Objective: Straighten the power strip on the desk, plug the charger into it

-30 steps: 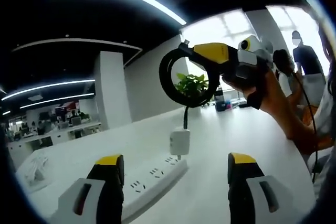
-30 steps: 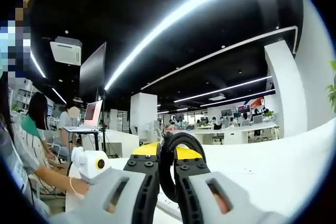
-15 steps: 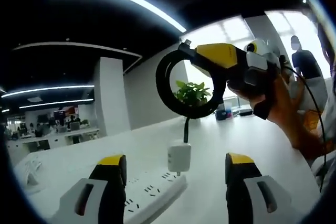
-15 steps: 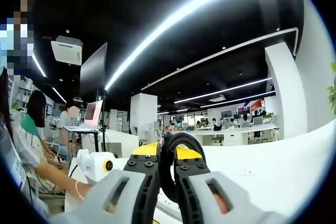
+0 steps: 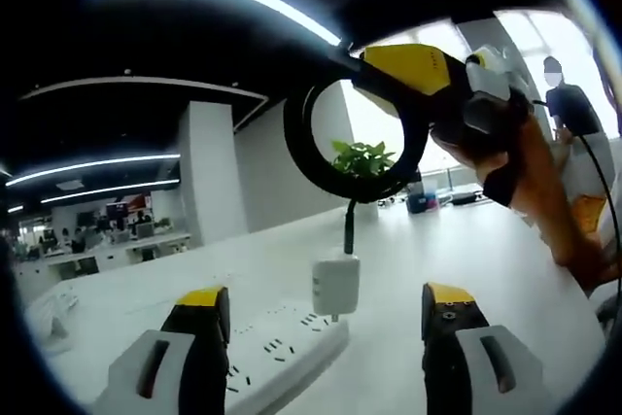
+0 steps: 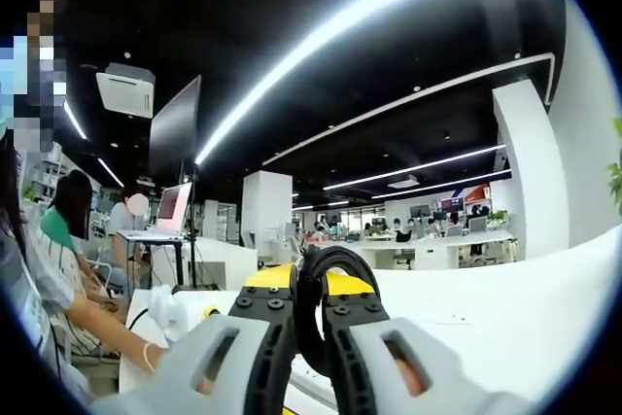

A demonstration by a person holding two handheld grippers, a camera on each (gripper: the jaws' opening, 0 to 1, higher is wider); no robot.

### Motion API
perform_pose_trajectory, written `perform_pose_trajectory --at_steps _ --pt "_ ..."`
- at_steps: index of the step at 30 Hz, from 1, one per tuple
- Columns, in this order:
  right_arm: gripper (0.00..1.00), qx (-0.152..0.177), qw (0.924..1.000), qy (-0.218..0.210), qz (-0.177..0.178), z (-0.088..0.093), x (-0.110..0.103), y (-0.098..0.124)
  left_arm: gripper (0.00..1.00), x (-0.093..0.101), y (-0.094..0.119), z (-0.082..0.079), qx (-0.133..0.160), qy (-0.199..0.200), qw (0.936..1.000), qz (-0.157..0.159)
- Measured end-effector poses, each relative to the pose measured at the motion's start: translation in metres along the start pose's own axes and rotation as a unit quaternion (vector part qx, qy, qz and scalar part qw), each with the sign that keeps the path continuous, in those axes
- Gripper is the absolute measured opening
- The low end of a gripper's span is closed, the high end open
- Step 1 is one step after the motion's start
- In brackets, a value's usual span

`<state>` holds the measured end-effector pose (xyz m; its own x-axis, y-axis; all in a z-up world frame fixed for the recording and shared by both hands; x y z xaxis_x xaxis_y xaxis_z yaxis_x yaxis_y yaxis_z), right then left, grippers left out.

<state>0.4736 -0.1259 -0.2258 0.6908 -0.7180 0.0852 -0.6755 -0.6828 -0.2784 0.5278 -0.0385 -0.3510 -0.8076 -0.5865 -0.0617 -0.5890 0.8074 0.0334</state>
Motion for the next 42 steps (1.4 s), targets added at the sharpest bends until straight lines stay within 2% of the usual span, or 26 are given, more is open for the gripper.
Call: perform_pose_trajectory --at_steps 6,16,26,32,42 --pt "0.06 0.0 1.0 -0.002 -0.003 0.0 0.0 0.0 0.82 0.002 -0.009 -0.001 0.006 0.0 0.9999 -0.009" --pt "0.06 0.001 1.0 0.005 -0.007 -0.004 0.0 -0.001 0.81 0.004 -0.014 0.004 -0.002 -0.002 0.9999 -0.016" --pt "0.06 0.003 0.9999 0.005 -0.01 -0.006 0.001 0.0 0.8 0.016 -0.029 0.003 -0.001 -0.01 0.9998 -0.018" --pt "0.06 0.003 0.9999 0.006 -0.013 -0.007 -0.001 0.0 0.75 0.019 -0.03 0.005 -0.007 -0.033 0.9991 -0.023" --pt "0.06 0.007 0.9994 0.017 -0.029 -0.007 -0.011 -0.002 0.57 0.015 -0.029 0.009 -0.015 -0.028 0.9992 -0.024"
Point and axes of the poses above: the point that each gripper's makers call its tool centre point, and the gripper's own axes: y roughly backward along the fingers, x roughly to its right, z roughly out of its underside, the point moved 5 cm from there along y, roughly backward along the fingers, and after that the axes turned 3 degrees about y, right-handed, at the moved point
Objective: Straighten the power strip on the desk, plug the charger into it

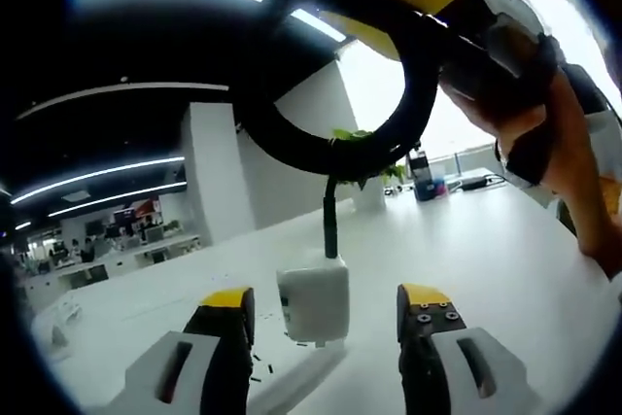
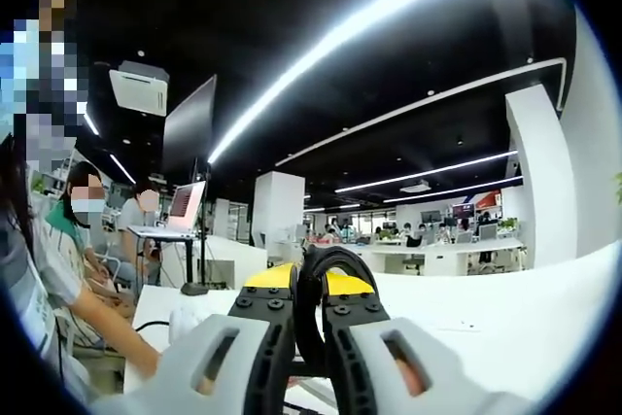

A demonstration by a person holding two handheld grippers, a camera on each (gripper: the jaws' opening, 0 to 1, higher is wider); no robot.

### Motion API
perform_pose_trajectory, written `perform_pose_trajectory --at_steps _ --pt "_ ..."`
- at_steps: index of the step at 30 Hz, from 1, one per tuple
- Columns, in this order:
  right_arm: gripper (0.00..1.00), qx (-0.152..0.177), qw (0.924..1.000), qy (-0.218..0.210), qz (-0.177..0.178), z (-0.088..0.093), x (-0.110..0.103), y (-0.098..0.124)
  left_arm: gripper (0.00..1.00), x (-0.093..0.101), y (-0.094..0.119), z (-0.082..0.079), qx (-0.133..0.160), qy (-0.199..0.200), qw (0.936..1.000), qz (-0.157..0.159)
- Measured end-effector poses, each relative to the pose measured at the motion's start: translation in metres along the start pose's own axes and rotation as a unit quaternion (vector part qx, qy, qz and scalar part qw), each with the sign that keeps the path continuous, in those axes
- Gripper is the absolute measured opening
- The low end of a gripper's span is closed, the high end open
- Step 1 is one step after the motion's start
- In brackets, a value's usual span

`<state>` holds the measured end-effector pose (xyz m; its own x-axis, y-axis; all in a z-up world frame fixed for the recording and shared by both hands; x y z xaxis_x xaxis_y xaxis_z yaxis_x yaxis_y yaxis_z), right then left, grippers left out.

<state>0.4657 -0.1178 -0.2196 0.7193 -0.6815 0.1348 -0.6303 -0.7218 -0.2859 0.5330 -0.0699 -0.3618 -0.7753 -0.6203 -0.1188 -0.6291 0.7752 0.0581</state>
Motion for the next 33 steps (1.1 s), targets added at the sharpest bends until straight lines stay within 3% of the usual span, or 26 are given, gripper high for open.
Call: perform_pose_trajectory --at_steps 6,14,19,22,27,33 --pt "0.06 -0.002 1.0 0.0 -0.007 0.001 -0.002 -0.001 0.51 -0.001 0.001 0.0 0.0 -0.002 1.0 0.003" --pt "0.06 -0.003 0.9999 -0.004 -0.009 0.004 -0.004 -0.001 0.29 -0.004 0.002 0.001 -0.005 -0.022 0.9997 0.007" --pt "0.06 -0.003 0.9999 -0.008 -0.008 0.004 -0.003 -0.001 0.27 -0.01 0.003 -0.001 -0.007 -0.027 0.9996 0.006" --pt "0.06 -0.003 0.9999 -0.008 -0.007 0.004 -0.001 -0.001 0.26 -0.014 0.007 -0.002 -0.009 0.002 0.9998 0.015" --pt "0.07 0.002 0.9999 -0.01 -0.006 0.005 0.0 -0.001 0.26 -0.019 0.009 -0.002 -0.013 0.004 0.9995 0.03" --pt "0.07 0.003 0.9999 -0.005 -0.013 0.009 -0.003 -0.004 0.25 -0.02 0.007 0.0 -0.026 0.053 0.9946 0.085"
Point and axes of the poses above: the point that each gripper's makers call its tool centre point, and the gripper's own axes: y roughly backward along the fingers, x roughly to its right, z roughly out of its underside, the point moved 5 cm from there along y, roughly backward along the fingers, and after that the axes turned 3 degrees about y, right-handed, at the moved point
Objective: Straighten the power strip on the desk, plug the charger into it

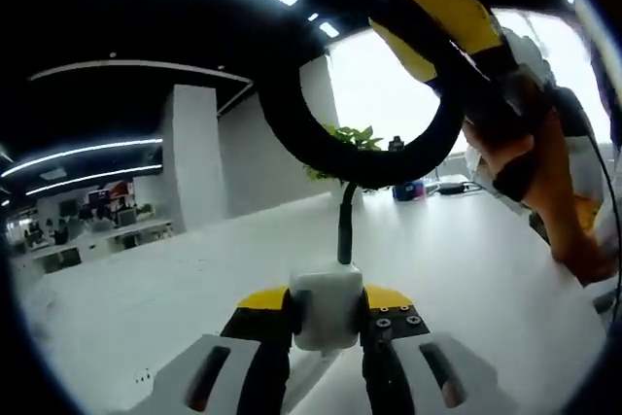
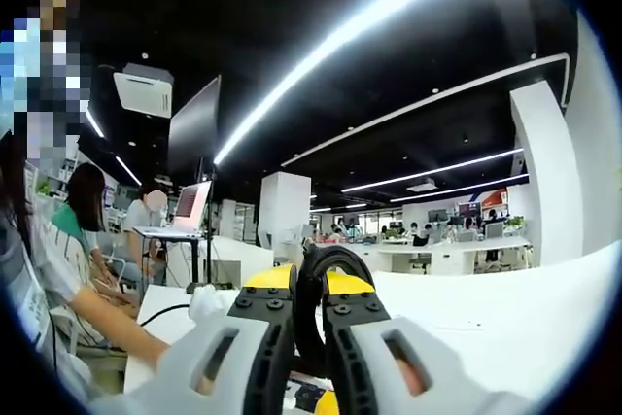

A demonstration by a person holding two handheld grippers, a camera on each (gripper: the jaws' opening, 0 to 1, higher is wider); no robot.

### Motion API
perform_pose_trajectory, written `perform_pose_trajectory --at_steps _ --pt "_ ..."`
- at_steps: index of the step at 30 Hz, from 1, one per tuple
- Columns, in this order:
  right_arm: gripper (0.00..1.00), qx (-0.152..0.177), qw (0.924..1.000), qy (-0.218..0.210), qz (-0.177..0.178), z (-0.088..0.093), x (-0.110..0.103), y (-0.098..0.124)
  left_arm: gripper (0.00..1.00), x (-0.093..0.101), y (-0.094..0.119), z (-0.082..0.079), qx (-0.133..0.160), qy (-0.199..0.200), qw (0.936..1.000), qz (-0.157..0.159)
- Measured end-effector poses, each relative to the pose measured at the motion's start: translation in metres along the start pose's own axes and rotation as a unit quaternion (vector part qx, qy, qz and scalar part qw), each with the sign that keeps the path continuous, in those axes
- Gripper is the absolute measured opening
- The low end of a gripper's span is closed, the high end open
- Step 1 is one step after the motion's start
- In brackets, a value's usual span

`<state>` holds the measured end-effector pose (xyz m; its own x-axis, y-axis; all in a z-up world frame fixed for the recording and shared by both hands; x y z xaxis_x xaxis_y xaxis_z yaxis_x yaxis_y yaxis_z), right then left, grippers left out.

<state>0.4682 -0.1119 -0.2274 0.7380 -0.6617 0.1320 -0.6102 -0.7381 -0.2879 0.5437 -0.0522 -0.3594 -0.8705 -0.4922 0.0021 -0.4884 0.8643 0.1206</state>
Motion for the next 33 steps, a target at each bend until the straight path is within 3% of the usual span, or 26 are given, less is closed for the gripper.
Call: perform_pose_trajectory --at_steps 2,4,11,14,21,30,33 --pt "0.07 0.005 1.0 0.006 -0.002 0.0 -0.001 0.0 0.25 -0.001 0.0 -0.001 -0.005 0.015 0.9996 0.026" --pt "0.07 0.014 0.9999 0.008 0.002 0.0 0.0 0.0 0.25 -0.005 0.001 -0.002 -0.002 0.015 0.9994 0.03" --pt "0.08 0.015 0.9999 0.005 0.006 0.005 0.002 -0.001 0.25 -0.014 0.0 -0.002 -0.006 -0.012 0.9939 0.109" --pt "0.08 0.02 0.9997 0.011 0.013 0.004 0.004 -0.001 0.25 -0.02 -0.005 -0.006 -0.004 -0.01 0.9916 0.129" --pt "0.08 0.043 0.9985 0.015 0.031 0.002 0.016 0.003 0.25 -0.02 -0.018 -0.012 0.005 -0.008 0.9888 0.149" --pt "0.09 0.047 0.9962 0.066 0.031 0.004 0.011 -0.001 0.24 -0.022 -0.019 -0.014 0.009 -0.009 0.9892 0.146" --pt "0.09 0.049 0.9964 0.057 0.038 0.005 0.016 -0.006 0.24 -0.027 -0.02 -0.015 0.009 -0.002 0.9893 0.146"
Point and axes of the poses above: the point that each gripper's makers call its tool centre point, and the gripper's own axes: y roughly backward along the fingers, x roughly to its right, z roughly out of its underside, the point moved 5 cm from there along y, roughly backward along the fingers, and after that the axes turned 3 degrees about y, right-handed, at the moved point
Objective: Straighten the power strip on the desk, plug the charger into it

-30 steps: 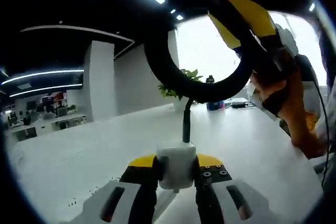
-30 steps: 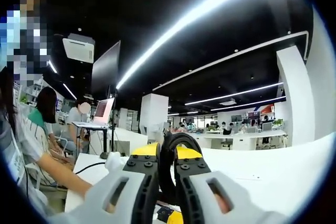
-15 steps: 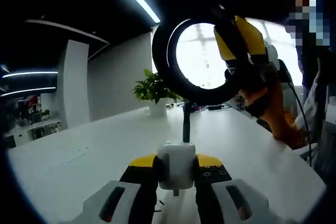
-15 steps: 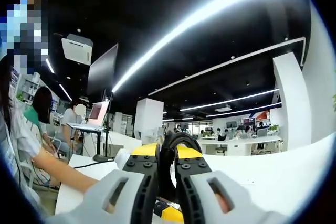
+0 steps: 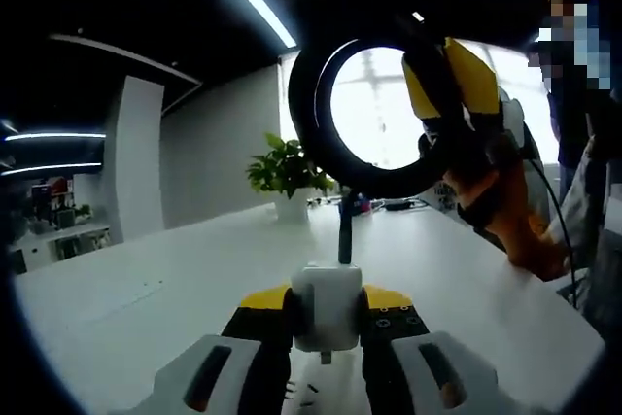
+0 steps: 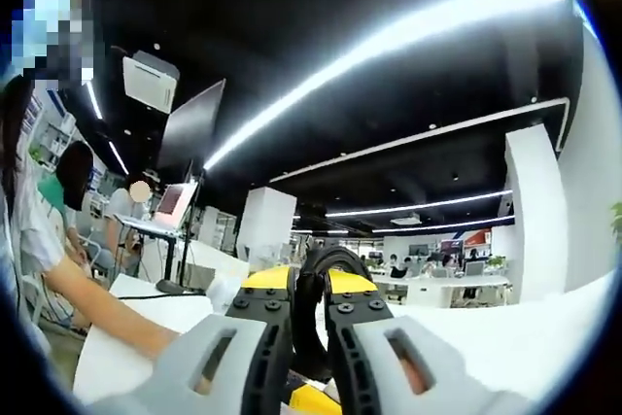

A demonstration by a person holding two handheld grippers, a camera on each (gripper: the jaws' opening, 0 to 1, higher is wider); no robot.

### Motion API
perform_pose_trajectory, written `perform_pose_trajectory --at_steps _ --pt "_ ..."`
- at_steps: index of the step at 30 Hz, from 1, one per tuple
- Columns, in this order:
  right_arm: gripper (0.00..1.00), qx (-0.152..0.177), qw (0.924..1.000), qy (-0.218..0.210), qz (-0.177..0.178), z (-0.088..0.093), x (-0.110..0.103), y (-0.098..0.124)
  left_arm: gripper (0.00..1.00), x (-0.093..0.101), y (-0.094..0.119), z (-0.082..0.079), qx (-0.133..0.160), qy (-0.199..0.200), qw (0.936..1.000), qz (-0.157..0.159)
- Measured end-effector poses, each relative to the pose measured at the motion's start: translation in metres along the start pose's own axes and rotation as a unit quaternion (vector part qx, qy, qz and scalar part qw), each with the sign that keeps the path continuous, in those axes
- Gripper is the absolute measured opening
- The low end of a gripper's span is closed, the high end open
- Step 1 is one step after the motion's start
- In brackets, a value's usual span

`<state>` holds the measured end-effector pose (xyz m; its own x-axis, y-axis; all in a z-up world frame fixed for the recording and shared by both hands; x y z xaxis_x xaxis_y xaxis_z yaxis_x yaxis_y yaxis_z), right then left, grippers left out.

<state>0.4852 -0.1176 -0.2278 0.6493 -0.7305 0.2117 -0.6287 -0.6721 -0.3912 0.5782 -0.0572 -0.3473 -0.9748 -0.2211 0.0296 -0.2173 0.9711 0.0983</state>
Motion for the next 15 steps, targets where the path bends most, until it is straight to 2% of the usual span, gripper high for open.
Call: perform_pose_trajectory --at_steps 2,3,4,7,13,15 --pt "0.08 -0.017 0.9989 -0.039 -0.019 0.005 0.0 -0.011 0.24 -0.004 0.001 0.0 0.001 0.01 0.9999 -0.001" --pt "0.08 -0.022 0.9985 -0.044 -0.022 0.007 0.002 -0.017 0.24 -0.007 0.001 0.001 0.003 0.019 0.9998 -0.001" --pt "0.07 -0.026 0.9985 -0.046 -0.012 0.008 0.004 -0.024 0.24 -0.01 0.002 0.001 0.003 0.027 0.9996 -0.001" --pt "0.07 -0.044 0.9981 -0.041 -0.013 0.009 0.0 -0.034 0.25 -0.015 0.005 0.001 0.006 0.038 0.9993 -0.003" --pt "0.07 -0.059 0.9978 -0.029 -0.011 0.011 -0.007 -0.04 0.25 -0.018 0.009 0.0 0.001 0.035 0.9994 -0.002" --pt "0.07 -0.065 0.9971 -0.039 -0.006 0.012 -0.006 -0.041 0.25 -0.018 0.01 0.002 -0.002 0.036 0.9994 0.003"
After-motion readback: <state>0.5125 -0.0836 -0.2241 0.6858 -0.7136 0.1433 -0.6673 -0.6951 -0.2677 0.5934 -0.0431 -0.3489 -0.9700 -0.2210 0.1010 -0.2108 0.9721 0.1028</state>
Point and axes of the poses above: the point that each gripper's makers call its tool centre point, and the gripper's own axes: y roughly backward along the fingers, x roughly to its right, z roughly out of its underside, the point moved 5 cm from there along y, roughly backward along the fingers, and after that the axes turned 3 degrees about y, right-handed, at the moved point
